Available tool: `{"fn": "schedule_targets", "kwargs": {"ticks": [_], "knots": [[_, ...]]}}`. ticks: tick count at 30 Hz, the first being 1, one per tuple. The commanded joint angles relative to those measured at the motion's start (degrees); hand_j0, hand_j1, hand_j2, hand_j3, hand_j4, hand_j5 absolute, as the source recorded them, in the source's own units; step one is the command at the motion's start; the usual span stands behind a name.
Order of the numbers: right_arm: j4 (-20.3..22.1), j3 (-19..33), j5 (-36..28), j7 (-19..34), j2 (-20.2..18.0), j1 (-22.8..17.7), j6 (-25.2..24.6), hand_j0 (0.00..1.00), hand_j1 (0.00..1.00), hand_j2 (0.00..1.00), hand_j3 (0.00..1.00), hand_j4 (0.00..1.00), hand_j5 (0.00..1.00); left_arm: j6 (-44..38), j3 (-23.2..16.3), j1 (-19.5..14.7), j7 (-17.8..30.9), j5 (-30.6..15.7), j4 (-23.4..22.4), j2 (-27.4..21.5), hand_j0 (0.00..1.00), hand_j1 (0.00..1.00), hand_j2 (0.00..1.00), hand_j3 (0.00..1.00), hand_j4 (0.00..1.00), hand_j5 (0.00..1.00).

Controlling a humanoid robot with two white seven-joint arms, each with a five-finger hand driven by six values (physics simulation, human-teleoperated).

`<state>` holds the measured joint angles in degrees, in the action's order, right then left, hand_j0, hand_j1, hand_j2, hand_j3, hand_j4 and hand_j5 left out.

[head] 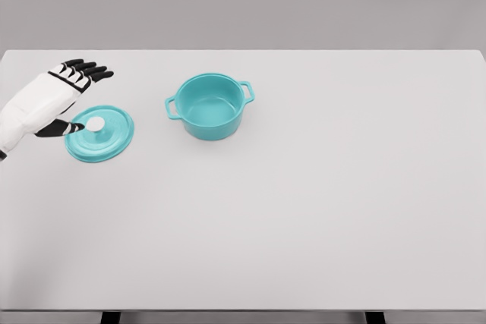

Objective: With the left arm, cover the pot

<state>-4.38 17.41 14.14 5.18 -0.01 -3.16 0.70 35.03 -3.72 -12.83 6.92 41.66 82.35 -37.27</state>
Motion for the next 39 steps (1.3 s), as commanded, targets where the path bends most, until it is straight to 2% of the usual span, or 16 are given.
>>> {"fn": "schedule_targets", "kwargs": {"ticks": [1,5,7,8,11,12,13,16,19,20,22,24,30,39], "knots": [[-0.02,-0.01,0.01,0.01,0.01,0.00,0.00,1.00,1.00,1.00,1.00,1.00,1.00,-0.03,0.11,-0.09,0.11,-0.35,-0.87,-0.08,1.00,1.00,1.00,1.00,1.00,1.00],[-0.02,-0.01,0.01,0.01,0.01,0.00,0.00,1.00,1.00,1.00,1.00,1.00,1.00,-0.03,0.37,-0.35,0.11,-0.44,-2.19,-0.08,1.00,1.00,1.00,1.00,1.00,1.00],[-0.02,-0.01,0.01,0.01,0.01,0.00,0.00,1.00,1.00,1.00,1.00,1.00,1.00,-0.03,0.29,-1.84,0.11,-1.05,-2.55,0.00,1.00,1.00,1.00,1.00,1.00,1.00],[-0.02,-0.01,0.01,0.01,0.01,0.00,0.00,1.00,1.00,1.00,1.00,1.00,1.00,-0.03,0.38,-1.93,1.86,-1.67,-2.89,-0.17,1.00,1.00,1.00,1.00,1.00,1.00],[-0.02,-0.01,0.01,0.01,0.01,0.00,0.00,1.00,1.00,1.00,1.00,1.00,1.00,-0.03,0.37,-6.68,20.14,-1.76,-6.41,-2.98,1.00,1.00,1.00,1.00,1.00,1.00],[-0.02,-0.01,0.01,0.01,0.01,0.00,0.00,1.00,1.00,1.00,1.00,1.00,1.00,-0.03,0.38,-9.66,25.24,-1.93,-7.82,-2.98,1.00,1.00,1.00,1.00,1.00,1.00],[-0.02,-0.01,0.01,0.01,0.01,0.00,0.00,1.00,1.00,1.00,1.00,1.00,1.00,-0.03,-0.15,-11.60,27.88,-2.11,-9.40,-2.90,1.00,1.00,1.00,1.00,1.00,1.00],[-0.02,-0.01,0.01,0.01,0.01,0.00,0.00,1.00,1.00,1.00,1.00,1.00,1.00,-0.03,-4.99,-15.73,28.08,-2.20,-13.36,-2.63,1.00,1.00,1.00,1.00,1.00,1.00],[-0.02,-0.01,0.01,0.01,0.01,0.00,0.00,1.00,1.00,1.00,1.00,1.00,1.00,-0.03,-11.92,-21.35,28.08,-3.25,-17.74,-2.90,1.00,1.00,1.00,1.00,1.00,1.00],[-0.02,-0.01,0.01,0.01,0.01,0.00,0.00,1.00,1.00,1.00,1.00,1.00,1.00,-0.03,-15.35,-24.78,28.08,-5.00,-20.56,-2.72,1.00,1.00,1.00,1.00,1.00,1.00],[-0.02,-0.01,0.01,0.01,0.01,0.00,0.00,1.00,1.00,1.00,1.00,1.00,1.00,-0.03,-20.80,-26.19,28.08,-9.93,-21.44,-2.81,1.00,1.00,1.00,1.00,1.00,1.00],[-0.02,-0.01,0.01,0.01,0.01,0.00,0.00,1.00,1.00,1.00,1.00,1.00,1.00,-0.03,-21.60,-26.81,28.08,-10.55,-23.20,-2.81,1.00,1.00,1.00,1.00,1.00,1.00],[-0.02,-0.01,0.01,0.01,0.01,0.00,0.00,1.00,1.00,1.00,1.00,1.00,1.00,-0.03,-23.36,-27.51,28.08,-10.46,-24.08,-3.07,1.00,1.00,1.00,1.00,1.00,1.00],[-0.02,-0.01,0.01,0.01,0.01,0.00,0.00,1.00,1.00,1.00,1.00,1.00,1.00,-0.03,-23.97,-27.51,28.08,-10.46,-23.46,-3.51,0.95,0.95,0.95,0.95,0.95,0.95]]}}
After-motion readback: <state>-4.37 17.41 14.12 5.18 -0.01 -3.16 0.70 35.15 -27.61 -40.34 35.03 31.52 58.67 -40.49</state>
